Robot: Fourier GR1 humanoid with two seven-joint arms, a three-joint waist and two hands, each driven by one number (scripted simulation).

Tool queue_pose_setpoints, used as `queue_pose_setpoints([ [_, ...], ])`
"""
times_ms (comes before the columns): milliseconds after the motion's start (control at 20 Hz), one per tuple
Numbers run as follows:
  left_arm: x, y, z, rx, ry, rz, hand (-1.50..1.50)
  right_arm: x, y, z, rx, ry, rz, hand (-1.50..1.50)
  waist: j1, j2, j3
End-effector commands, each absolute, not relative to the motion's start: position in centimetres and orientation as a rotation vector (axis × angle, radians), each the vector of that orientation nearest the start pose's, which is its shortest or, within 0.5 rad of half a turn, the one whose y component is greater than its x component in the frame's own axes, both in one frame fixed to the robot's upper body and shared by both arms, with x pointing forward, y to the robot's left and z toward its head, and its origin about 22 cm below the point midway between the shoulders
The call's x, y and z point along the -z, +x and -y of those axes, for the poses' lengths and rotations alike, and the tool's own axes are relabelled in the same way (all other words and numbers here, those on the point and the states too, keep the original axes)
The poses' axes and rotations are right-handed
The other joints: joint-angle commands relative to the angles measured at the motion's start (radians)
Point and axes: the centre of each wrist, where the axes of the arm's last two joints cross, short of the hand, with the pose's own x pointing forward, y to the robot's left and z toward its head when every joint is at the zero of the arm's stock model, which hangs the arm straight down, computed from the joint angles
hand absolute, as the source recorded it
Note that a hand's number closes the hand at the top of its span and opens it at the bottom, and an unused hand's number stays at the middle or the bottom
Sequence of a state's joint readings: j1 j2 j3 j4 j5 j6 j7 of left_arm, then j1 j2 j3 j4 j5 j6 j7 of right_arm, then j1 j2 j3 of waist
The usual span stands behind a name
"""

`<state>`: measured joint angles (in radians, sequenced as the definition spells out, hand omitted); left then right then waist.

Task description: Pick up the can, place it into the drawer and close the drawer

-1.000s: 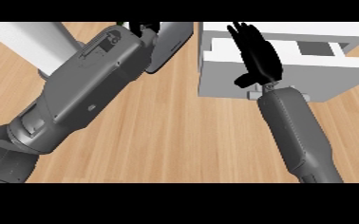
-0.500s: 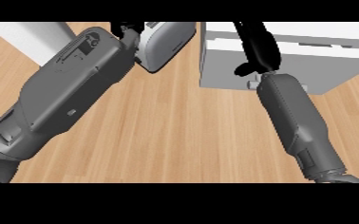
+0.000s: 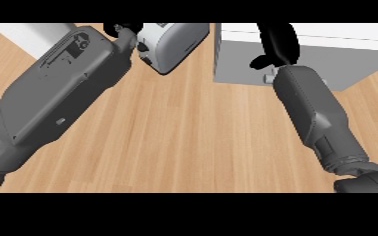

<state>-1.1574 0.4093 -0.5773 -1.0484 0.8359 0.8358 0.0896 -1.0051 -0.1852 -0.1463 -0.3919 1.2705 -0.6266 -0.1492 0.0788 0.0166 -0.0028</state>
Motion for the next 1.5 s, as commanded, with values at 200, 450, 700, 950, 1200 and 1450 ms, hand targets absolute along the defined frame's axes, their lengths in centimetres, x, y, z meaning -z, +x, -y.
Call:
queue_pose_setpoints([
  [200, -24.2, 40.4, -12.8, -0.166, 0.046, 1.746, -1.5, -8.4, 45.9, 19.4, -1.006, -1.404, 1.694, -1.5, 0.012, 0.015, 0.005],
  [450, -23.1, 39.4, -12.2, -0.148, 0.052, 1.744, -1.5, -11.5, 46.9, 20.5, -0.982, -1.442, 1.666, -1.5, 0.033, 0.019, 0.005],
  [700, -23.9, 38.7, -12.2, -0.128, 0.011, 1.717, -1.5, -12.4, 47.2, 20.6, -1.028, -1.349, 1.673, -1.5, 0.034, 0.017, 0.006],
  [950, -22.8, 38.3, -11.6, -0.145, 0.0, 1.718, -1.5, -12.8, 47.4, 17.8, -0.826, -0.998, 1.78, -1.5, 0.047, 0.021, 0.009],
  [1200, -22.6, 38.0, -11.8, -0.143, 0.006, 1.707, -1.5, -12.3, 47.3, 18.2, -0.552, -0.74, 1.838, -1.5, 0.031, 0.015, 0.011],
  [1450, -23.6, 37.5, -12.7, -0.121, -0.004, 1.726, -1.5, -13.3, 47.6, 18.5, -0.505, -0.68, 1.836, -1.5, 0.043, 0.015, 0.006],
])
